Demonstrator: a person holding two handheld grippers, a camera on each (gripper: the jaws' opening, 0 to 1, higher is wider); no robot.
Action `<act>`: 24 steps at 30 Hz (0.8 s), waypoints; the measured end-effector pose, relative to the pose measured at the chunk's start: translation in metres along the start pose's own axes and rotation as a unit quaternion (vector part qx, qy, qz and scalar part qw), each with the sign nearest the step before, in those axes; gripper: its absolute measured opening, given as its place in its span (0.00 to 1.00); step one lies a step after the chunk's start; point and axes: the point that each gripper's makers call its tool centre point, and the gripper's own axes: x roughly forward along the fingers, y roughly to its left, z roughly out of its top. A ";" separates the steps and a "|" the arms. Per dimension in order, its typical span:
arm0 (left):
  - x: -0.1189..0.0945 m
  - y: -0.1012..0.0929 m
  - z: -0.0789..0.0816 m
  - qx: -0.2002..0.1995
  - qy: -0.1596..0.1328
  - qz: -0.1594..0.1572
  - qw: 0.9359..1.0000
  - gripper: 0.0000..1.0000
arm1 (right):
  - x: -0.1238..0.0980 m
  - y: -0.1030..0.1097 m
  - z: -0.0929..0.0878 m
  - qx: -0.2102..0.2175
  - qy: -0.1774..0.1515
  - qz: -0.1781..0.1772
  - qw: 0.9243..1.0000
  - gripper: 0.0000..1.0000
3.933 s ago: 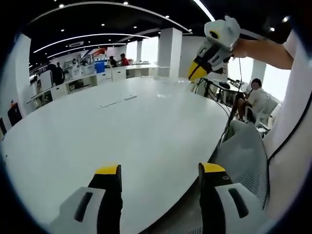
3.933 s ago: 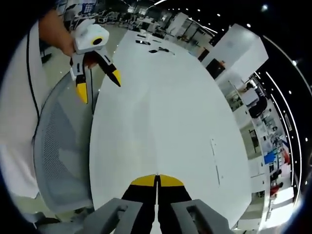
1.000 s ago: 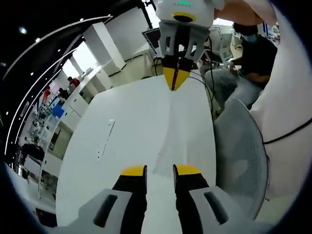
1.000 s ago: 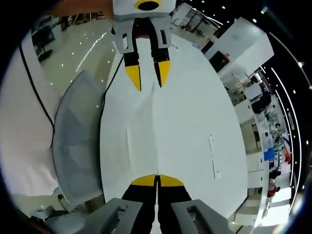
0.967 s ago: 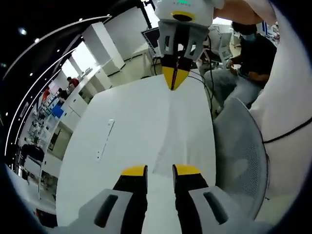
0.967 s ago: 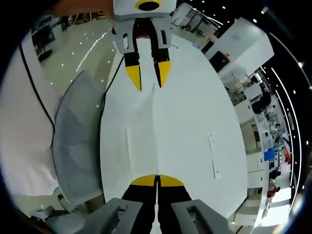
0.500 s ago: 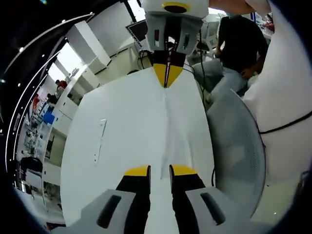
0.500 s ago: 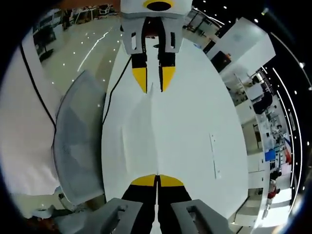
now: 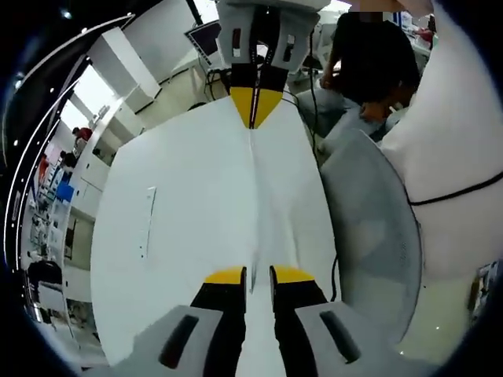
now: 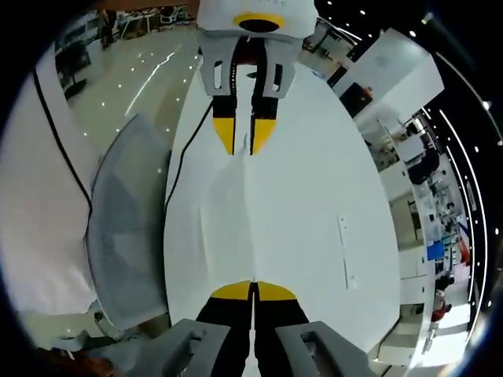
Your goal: Arrange the food packaging bags into a neat stack by flattening each bag and aligning their edges.
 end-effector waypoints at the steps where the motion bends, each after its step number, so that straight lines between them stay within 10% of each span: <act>1: 0.000 0.000 -0.001 0.001 0.002 -0.001 1.000 0.10 | 0.000 0.000 0.001 -0.001 -0.001 0.000 1.000 0.00; 24: 0.004 -0.005 -0.004 0.004 0.033 -0.031 0.999 0.02 | 0.000 0.003 0.008 -0.010 -0.004 0.005 1.000 0.00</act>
